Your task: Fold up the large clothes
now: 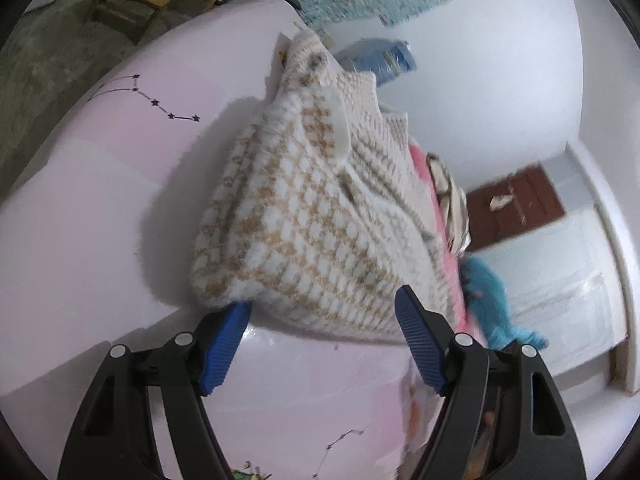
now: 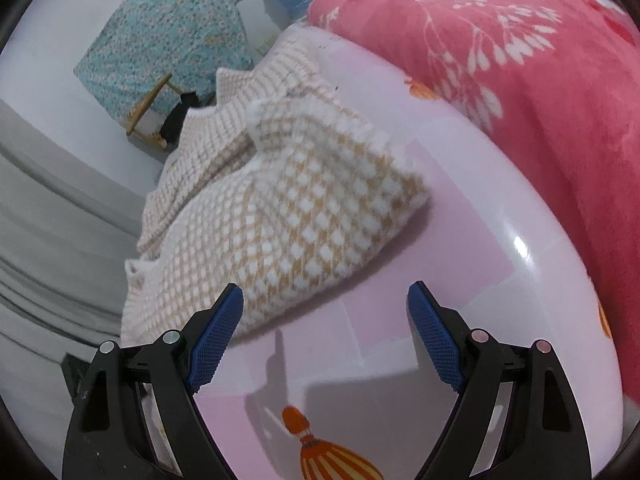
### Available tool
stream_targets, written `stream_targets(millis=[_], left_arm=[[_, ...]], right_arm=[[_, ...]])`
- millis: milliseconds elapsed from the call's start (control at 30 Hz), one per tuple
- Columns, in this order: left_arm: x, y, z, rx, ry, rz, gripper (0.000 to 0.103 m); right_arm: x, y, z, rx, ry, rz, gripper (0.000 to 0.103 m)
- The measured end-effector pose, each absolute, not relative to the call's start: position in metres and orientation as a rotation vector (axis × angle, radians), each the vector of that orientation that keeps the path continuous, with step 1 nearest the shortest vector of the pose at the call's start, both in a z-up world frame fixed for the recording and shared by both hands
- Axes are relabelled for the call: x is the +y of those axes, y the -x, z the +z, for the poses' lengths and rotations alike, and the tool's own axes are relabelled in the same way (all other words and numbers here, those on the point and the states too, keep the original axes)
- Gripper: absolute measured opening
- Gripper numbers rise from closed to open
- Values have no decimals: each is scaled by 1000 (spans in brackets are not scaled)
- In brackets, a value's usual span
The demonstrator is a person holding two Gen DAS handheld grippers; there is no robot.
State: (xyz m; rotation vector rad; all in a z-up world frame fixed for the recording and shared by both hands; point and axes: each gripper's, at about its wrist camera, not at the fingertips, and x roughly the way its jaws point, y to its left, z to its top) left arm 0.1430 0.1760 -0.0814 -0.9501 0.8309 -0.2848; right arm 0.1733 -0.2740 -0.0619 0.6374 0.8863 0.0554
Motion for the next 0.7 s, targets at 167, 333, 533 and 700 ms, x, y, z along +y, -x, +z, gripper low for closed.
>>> stream_targets(millis=[167, 333, 533, 700], left_arm=[[181, -142, -86, 779, 1072, -226, 72], [174, -145, -80, 781, 1025, -165, 71], [171, -142, -80, 784, 994, -151, 71], [171, -143, -80, 785, 994, -150, 71]], right_arm=[[-293, -181, -63, 827, -730, 49, 80], [-295, -188, -61, 808, -736, 32, 79], [-294, -188, -61, 807, -738, 37, 79], [-294, -189, -62, 807, -740, 37, 79]])
